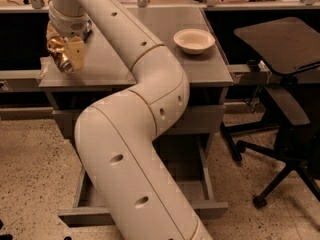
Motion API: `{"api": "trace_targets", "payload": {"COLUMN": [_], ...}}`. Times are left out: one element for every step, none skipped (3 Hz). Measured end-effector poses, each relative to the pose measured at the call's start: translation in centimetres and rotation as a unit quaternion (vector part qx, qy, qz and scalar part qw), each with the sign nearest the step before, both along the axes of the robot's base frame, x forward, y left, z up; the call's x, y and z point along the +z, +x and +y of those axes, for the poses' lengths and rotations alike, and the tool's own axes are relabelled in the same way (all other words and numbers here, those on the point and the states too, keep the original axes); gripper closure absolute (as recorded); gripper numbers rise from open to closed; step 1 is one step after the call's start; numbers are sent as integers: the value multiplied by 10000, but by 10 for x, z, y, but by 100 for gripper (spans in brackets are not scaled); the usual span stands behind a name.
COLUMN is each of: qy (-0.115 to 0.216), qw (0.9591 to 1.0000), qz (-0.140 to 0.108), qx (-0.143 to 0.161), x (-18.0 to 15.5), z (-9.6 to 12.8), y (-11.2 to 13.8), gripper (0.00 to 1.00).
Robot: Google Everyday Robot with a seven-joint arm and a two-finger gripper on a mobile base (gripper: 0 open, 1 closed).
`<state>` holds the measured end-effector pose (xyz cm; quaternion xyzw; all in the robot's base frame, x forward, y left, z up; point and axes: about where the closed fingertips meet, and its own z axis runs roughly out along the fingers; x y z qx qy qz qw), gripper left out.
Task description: Place orange can into middle drawer
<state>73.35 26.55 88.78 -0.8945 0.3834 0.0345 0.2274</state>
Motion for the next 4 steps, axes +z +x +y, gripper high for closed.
{"api": "trace_targets", "payload": {"qy": [-1252,-1146,-1145,-971], "qw": [9838,9849,9849,9856], "qz": [-426,-526,-527,-635], "qx": [1210,1184,1185,1232], "x": [-24,-23,-23,-14], "z": [50,54,54,51], "y": [-32,-26,-26,-29], "gripper": [100,100,100,100]}}
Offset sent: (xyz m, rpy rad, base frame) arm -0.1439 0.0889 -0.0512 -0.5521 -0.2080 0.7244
